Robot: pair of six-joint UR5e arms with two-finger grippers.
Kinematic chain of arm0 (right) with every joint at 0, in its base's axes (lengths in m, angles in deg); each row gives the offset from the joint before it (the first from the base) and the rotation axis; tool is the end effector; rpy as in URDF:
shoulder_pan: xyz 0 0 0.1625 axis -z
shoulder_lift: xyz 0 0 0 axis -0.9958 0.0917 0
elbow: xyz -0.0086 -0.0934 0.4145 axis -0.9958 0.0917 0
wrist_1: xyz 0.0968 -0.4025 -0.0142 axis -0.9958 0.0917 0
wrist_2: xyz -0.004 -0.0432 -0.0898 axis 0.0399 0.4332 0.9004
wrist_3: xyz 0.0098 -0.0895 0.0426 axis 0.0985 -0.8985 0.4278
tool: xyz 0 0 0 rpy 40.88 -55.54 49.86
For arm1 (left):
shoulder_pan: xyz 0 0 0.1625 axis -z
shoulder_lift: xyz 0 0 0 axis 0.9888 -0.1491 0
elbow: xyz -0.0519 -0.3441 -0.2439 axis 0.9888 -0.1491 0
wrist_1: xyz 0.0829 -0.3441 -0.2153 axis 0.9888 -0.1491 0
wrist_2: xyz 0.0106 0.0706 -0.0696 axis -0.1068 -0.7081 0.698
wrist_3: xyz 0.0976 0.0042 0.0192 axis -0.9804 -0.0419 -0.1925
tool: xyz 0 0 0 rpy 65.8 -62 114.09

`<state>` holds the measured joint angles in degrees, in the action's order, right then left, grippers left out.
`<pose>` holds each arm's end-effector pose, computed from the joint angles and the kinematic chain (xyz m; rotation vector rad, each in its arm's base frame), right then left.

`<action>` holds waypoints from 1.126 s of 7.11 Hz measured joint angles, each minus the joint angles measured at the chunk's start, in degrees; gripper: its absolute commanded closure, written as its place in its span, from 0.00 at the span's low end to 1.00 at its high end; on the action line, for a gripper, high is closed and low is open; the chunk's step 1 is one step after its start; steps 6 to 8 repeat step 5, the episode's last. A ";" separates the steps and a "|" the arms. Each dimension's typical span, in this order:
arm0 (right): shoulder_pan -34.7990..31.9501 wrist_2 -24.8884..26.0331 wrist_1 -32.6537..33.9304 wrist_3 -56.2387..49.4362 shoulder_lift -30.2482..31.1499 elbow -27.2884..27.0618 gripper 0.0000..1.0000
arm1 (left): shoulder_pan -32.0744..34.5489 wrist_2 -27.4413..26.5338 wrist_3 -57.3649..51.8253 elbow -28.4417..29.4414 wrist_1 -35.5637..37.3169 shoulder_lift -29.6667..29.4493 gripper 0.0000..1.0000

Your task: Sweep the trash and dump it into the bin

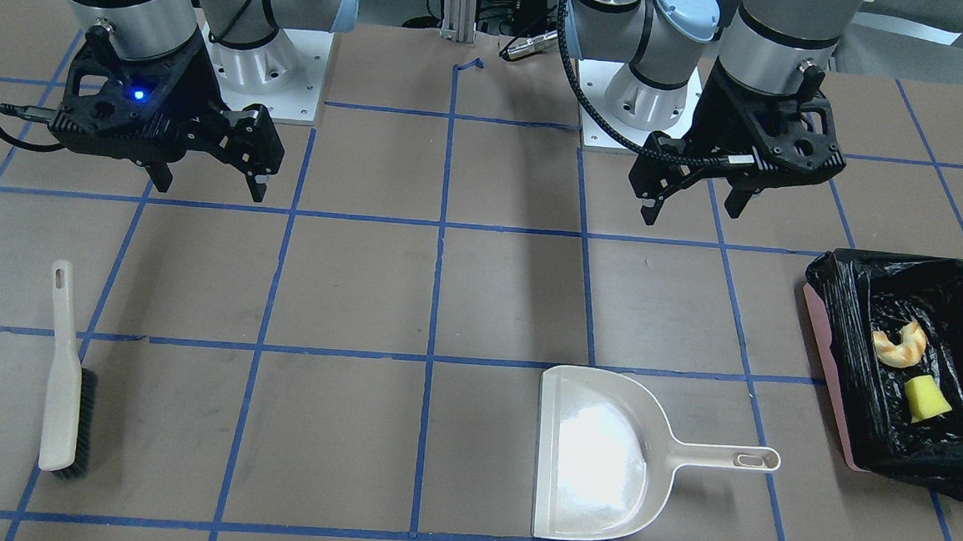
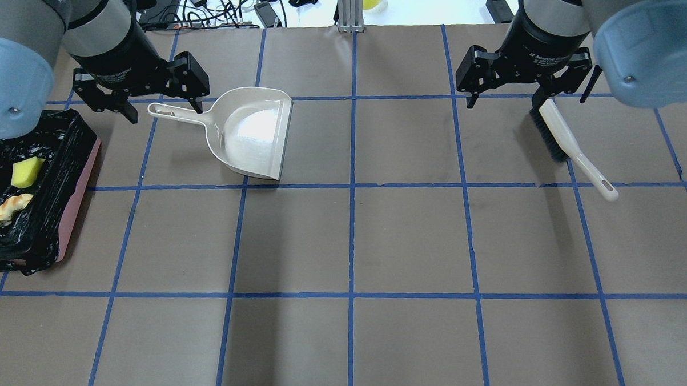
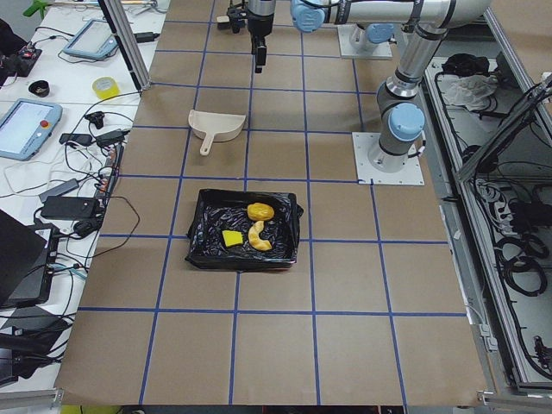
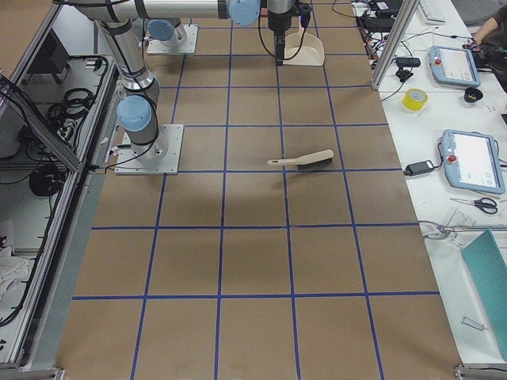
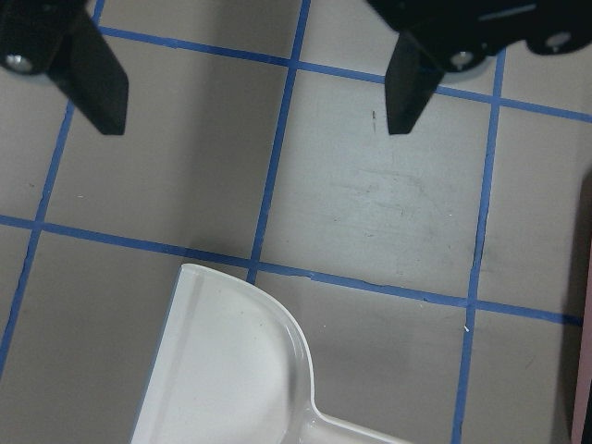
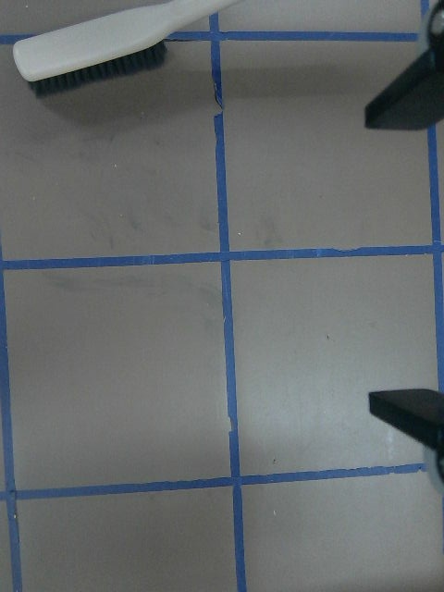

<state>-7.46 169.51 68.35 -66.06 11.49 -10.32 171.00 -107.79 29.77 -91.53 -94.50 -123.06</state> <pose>0.1529 -0.5045 0.4912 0.0692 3.1303 -0.1448 -0.1258 -0.4891 0.4910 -0.2939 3.0940 -0.1849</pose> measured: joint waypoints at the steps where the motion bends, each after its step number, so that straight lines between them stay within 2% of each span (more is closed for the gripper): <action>1: 0.00 0.13 -0.26 0.22 0.12 0.00 0.00 | 0.07 -0.15 0.28 -0.03 -0.09 0.01 0.00; 8: -0.06 0.46 -1.10 0.33 0.17 -0.02 0.00 | 0.23 -0.08 -0.28 -0.25 -0.10 0.10 0.00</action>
